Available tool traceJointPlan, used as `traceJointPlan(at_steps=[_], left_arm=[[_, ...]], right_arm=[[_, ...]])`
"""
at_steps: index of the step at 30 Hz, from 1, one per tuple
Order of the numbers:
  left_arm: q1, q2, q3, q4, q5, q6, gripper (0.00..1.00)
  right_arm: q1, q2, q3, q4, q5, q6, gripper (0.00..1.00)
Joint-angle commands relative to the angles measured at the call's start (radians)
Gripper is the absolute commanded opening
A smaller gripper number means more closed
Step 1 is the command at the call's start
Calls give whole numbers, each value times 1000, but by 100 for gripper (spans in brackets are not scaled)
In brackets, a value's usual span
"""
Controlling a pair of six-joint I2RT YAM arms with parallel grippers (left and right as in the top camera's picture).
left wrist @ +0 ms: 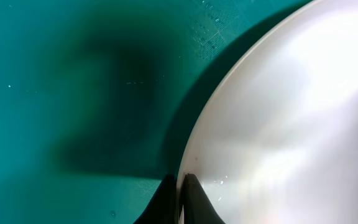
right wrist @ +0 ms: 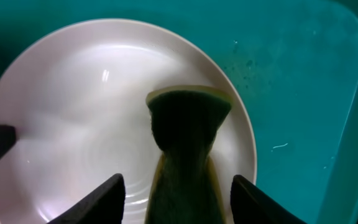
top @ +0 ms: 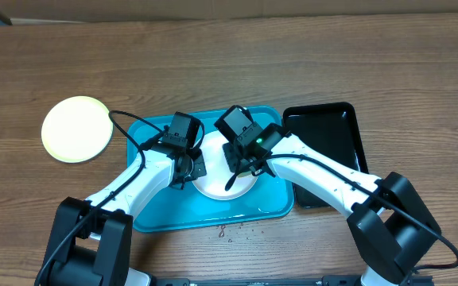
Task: Clean dirty plates on tray and stack at the side
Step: 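Scrub the white plate with the sponge while the left gripper holds it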
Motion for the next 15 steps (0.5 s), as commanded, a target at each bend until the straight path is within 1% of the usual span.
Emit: traceJointPlan(at_steps=[1,4,5,6,8,9,10,15], left_arm=[[4,11,-15,-3,0,30,4],[4,11,-15,-2,0,30,4],[4,11,-15,-2,0,30,4],[4,11,-15,-2,0,30,4],[4,11,-15,-3,0,30,4],[4,11,-15,-3,0,30,4],[4,11,-15,-3,0,30,4],[4,11,-15,-3,-1,30,4]], right_arm=[[1,3,-54,32,11,26,46],[1,3,-92,89,11,29,47],[1,3,-103,110,11,29,45],[1,3,-111,122,12,29,40],[1,3,-119,129,16,30,7],[1,3,-120,129,20,33,4],[1,3,-121,129,31,33,4],[1,19,-124,125,61,33,4]])
